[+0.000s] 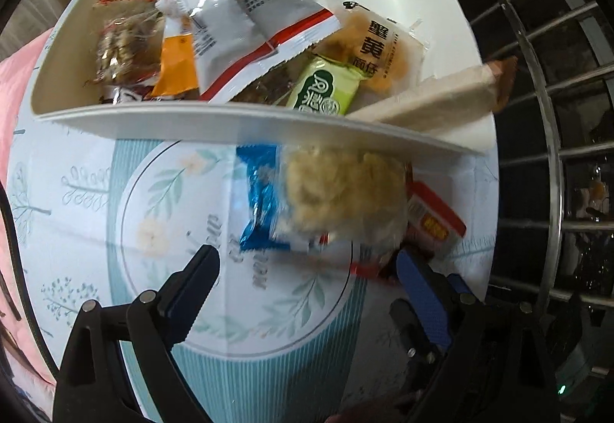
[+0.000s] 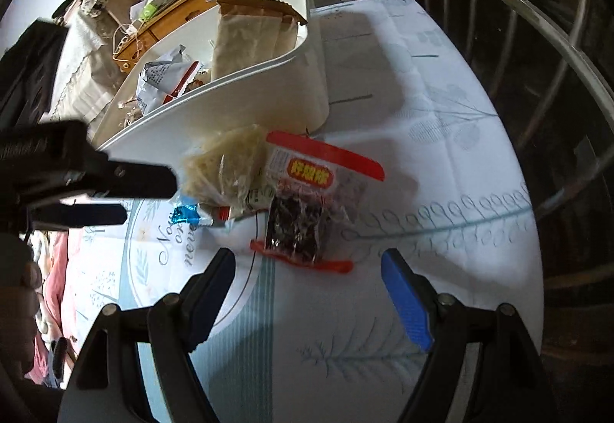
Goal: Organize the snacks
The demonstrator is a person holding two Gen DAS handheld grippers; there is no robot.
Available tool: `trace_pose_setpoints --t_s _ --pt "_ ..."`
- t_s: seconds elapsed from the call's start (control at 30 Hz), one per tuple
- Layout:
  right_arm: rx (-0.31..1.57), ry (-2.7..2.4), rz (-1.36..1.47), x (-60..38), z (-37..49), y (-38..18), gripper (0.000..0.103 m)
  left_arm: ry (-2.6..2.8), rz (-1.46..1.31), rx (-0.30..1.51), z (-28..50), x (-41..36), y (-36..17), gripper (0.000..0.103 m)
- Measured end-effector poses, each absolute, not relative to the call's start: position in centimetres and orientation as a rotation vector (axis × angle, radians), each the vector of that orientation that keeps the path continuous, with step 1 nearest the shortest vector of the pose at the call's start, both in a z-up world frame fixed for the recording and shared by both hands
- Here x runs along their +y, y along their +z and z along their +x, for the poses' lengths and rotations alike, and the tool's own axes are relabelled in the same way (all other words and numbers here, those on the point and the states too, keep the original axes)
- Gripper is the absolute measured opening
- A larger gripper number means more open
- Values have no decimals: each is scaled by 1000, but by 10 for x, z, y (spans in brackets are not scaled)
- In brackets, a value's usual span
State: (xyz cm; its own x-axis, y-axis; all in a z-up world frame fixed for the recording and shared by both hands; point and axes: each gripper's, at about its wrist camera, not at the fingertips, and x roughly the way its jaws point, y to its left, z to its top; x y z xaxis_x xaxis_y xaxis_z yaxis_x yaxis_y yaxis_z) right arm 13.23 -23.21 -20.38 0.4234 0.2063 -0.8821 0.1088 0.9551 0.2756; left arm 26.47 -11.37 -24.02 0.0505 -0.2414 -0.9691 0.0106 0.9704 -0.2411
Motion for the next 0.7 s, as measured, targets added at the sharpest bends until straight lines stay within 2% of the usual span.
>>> trace_pose_setpoints --t_s 0.23,0.4,0.53,0.7 --pt "1108 116 222 -228 142 -212 78 -146 -193 1536 286 -128 -261 93" --pt "1111 155 191 -225 148 -220 78 -137 -212 1549 296 -140 -272 97" --pt "1129 159 172 -228 153 -225 69 -128 -214 1563 306 -151 -283 100" --pt "1123 175 184 -231 154 -227 68 -89 -224 1565 311 -162 -291 102"
